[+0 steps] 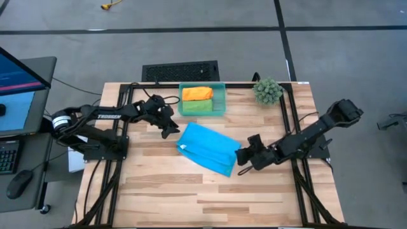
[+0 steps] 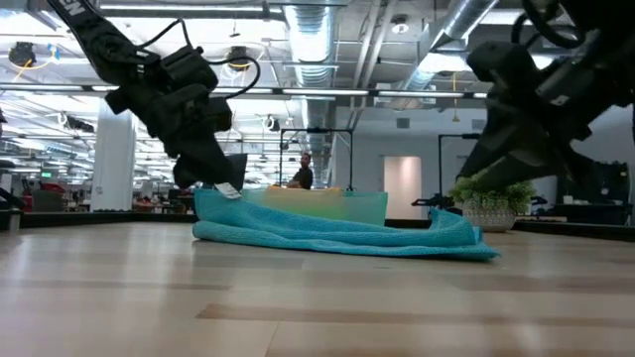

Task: Roll microfiber towels into tight, uniform cylinder then place into a basket
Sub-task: Roll the blue microfiber cloth

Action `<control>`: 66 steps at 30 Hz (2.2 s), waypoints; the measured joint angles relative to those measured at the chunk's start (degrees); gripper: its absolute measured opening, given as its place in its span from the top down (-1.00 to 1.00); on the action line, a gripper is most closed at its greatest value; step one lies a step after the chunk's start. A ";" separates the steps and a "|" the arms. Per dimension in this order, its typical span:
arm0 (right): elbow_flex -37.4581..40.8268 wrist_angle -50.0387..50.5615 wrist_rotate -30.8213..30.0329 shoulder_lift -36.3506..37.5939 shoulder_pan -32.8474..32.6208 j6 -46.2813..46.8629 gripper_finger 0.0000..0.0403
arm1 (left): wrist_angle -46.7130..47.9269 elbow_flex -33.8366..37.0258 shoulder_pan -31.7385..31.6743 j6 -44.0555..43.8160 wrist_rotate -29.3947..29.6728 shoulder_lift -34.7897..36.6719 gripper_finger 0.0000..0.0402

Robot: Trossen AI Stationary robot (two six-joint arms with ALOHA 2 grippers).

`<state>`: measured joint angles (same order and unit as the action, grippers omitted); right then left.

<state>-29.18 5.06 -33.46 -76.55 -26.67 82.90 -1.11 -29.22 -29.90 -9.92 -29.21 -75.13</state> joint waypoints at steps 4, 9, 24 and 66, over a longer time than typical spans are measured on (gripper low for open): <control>2.26 -5.41 -0.77 -0.59 -1.40 0.29 0.33 | -0.24 0.15 -0.01 1.91 -0.11 -0.02 0.17; 2.46 -6.55 -0.98 -1.64 -0.55 -1.10 0.35 | -0.09 0.18 0.00 2.70 -0.07 -0.02 0.17; -1.65 -18.86 5.93 -15.51 4.00 -17.34 0.29 | 0.35 0.18 0.01 3.10 0.02 0.00 0.17; -6.24 -17.09 15.94 -18.69 -4.35 -49.10 0.51 | 0.36 0.18 0.01 -8.69 1.13 0.02 0.17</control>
<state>-35.42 -12.03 -17.52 -95.24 -31.03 33.80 -0.75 -29.04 -29.89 -18.62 -28.08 -75.11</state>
